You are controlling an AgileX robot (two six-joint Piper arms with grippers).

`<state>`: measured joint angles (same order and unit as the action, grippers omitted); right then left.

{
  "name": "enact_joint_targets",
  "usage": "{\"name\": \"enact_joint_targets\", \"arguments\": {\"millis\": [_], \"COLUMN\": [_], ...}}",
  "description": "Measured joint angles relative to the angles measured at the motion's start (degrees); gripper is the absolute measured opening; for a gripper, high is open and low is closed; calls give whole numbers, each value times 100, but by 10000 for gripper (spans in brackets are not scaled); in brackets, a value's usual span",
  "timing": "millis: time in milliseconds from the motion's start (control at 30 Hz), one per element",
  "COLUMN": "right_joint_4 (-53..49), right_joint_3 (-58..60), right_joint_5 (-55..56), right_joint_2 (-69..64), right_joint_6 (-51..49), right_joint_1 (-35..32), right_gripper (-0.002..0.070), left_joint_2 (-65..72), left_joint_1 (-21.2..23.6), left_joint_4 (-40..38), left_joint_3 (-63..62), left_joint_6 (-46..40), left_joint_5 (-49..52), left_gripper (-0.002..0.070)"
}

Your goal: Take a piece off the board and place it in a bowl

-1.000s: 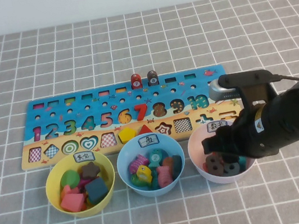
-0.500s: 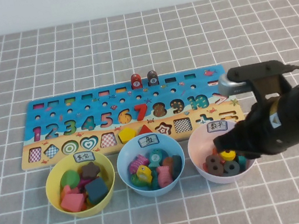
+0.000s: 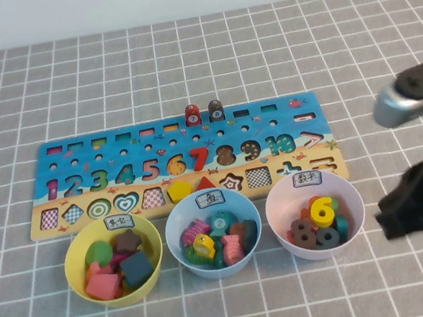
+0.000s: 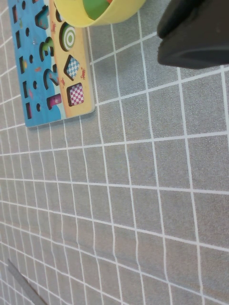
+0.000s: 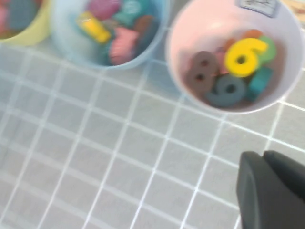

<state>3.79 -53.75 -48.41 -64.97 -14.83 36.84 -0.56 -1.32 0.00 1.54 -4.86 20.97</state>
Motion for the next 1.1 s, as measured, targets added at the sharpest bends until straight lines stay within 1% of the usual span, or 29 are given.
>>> {"name": "enact_joint_targets", "arguments": {"millis": [133, 300, 367, 467, 567, 633, 700, 767, 900, 1100], "right_joint_4": [411, 449, 412, 282, 118, 23, -2, -57, -90, -109], "right_joint_3": [308, 511, 647, 889, 1219, 1581, 2001, 2548, 3617, 4715], "right_joint_5": [-243, -1374, -1500, -1322, -896, -379, 256, 975, 2317, 3260], "right_joint_2": [731, 1426, 1631, 1872, 1988, 2057, 2186, 2396, 3035, 4315], "right_joint_6": [733, 971, 994, 1007, 1021, 1021, 1021, 1021, 1034, 1034], "right_joint_1": [13, 13, 13, 13, 13, 2, -155, -451, -1328, -2591], "right_gripper": [-15, -15, -15, -15, -15, -16, -16, -16, -16, -17], "left_joint_2": [0, 0, 0, 0, 0, 0, 0, 0, 0, 0], "left_joint_1": [0, 0, 0, 0, 0, 0, 0, 0, 0, 0], "left_joint_4": [0, 0, 0, 0, 0, 0, 0, 0, 0, 0], "left_joint_3": [0, 0, 0, 0, 0, 0, 0, 0, 0, 0], "left_joint_6": [0, 0, 0, 0, 0, 0, 0, 0, 0, 0], "left_joint_5": [0, 0, 0, 0, 0, 0, 0, 0, 0, 0], "left_gripper": [-4, -4, -4, -4, -4, -4, -4, -4, -4, -4]}}
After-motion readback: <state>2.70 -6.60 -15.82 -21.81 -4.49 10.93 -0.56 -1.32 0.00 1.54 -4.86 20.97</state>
